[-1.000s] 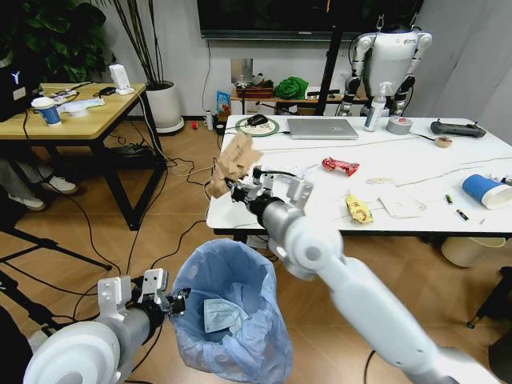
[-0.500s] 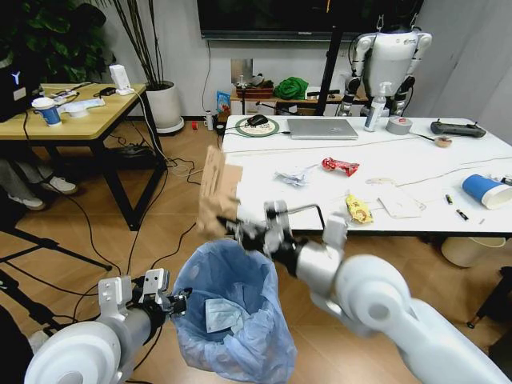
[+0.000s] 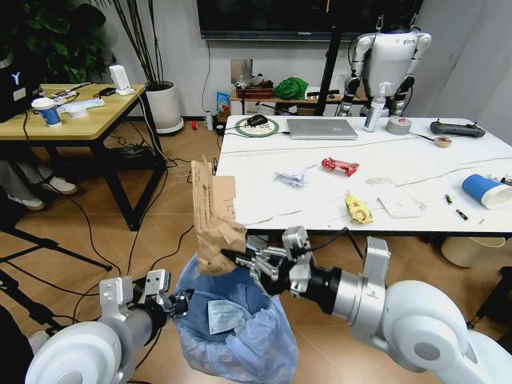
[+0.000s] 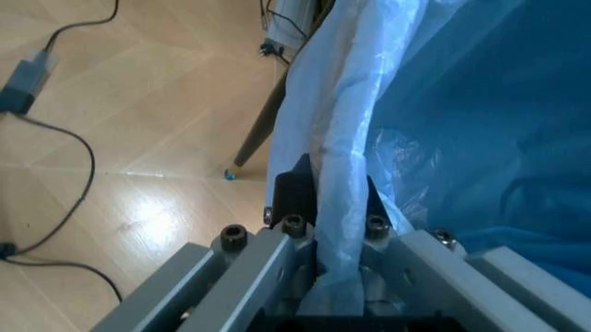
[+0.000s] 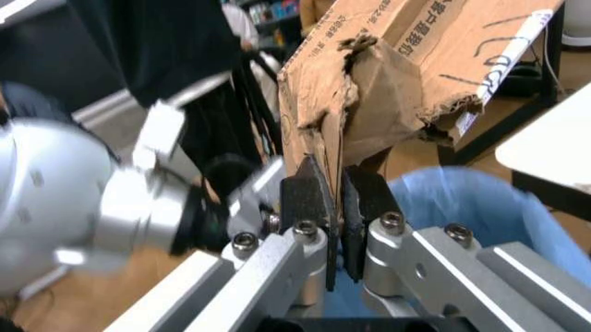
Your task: Pick up the trash bin and place the trash from the table into it.
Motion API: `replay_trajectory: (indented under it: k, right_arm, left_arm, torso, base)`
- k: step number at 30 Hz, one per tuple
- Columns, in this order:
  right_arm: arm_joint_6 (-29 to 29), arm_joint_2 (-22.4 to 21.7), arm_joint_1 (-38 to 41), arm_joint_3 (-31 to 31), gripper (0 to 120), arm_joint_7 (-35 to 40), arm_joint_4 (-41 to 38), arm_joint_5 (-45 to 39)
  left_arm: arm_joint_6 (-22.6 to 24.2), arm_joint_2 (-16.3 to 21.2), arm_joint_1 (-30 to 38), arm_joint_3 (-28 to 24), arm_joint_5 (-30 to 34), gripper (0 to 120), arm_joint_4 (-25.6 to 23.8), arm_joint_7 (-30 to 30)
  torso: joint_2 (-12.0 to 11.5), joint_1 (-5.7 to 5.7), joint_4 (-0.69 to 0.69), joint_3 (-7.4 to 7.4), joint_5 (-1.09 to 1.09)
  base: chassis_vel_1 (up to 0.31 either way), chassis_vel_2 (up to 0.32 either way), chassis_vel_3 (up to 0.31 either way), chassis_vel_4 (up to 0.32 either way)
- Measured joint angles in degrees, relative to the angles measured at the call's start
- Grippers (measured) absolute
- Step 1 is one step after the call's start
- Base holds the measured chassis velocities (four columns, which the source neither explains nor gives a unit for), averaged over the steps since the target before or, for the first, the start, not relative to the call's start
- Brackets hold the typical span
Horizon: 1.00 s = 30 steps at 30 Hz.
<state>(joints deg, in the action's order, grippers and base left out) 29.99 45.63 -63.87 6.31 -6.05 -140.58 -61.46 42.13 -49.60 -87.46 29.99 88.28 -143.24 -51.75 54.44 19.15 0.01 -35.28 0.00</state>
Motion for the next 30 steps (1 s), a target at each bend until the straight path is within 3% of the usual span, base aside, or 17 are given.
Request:
replay_trajectory:
  k: [3,6,21,26,30]
  right_arm:
    - [-0.78,-0.13,-2.19,0.99,4,-4.39,0.52,4.37]
    - [-2.36,-0.43,-3.52,1.95,16,-8.57,0.63,7.18]
    - [-3.99,-0.63,-7.23,4.09,68,-9.65,1.44,12.50]
    - [-4.35,0.62,-6.56,6.42,89,-6.32,1.77,11.24]
    - [-4.05,2.21,-4.99,8.27,98,0.33,1.48,7.57]
  left_arm:
    - [0.00,-0.06,0.16,0.10,0.98,0,0.00,-0.55]
    - [0.00,-0.08,0.15,0.09,1.10,0,0.00,-0.63]
    - [0.00,0.84,-0.23,0.23,1.44,0,0.00,-0.65]
    - [0.00,1.23,-0.24,0.13,1.61,0,0.00,-0.63]
    - [0.00,1.45,-0.50,0.12,1.62,0,0.00,-0.62]
  torso:
    - [0.00,0.00,0.00,0.00,0.00]
    - [0.00,0.00,0.00,0.00,0.00]
    - [0.00,0.00,0.00,0.00,0.00]
    - [0.00,0.00,0.01,0.00,0.00]
    - [0.00,0.00,0.01,0.00,-0.01]
  base:
    - [0.000,0.000,0.000,0.000]
    - [0.000,0.000,0.000,0.000]
    - [0.000,0.000,0.000,0.000]
    - [0.000,0.000,0.000,0.000]
    - [0.000,0.000,0.000,0.000]
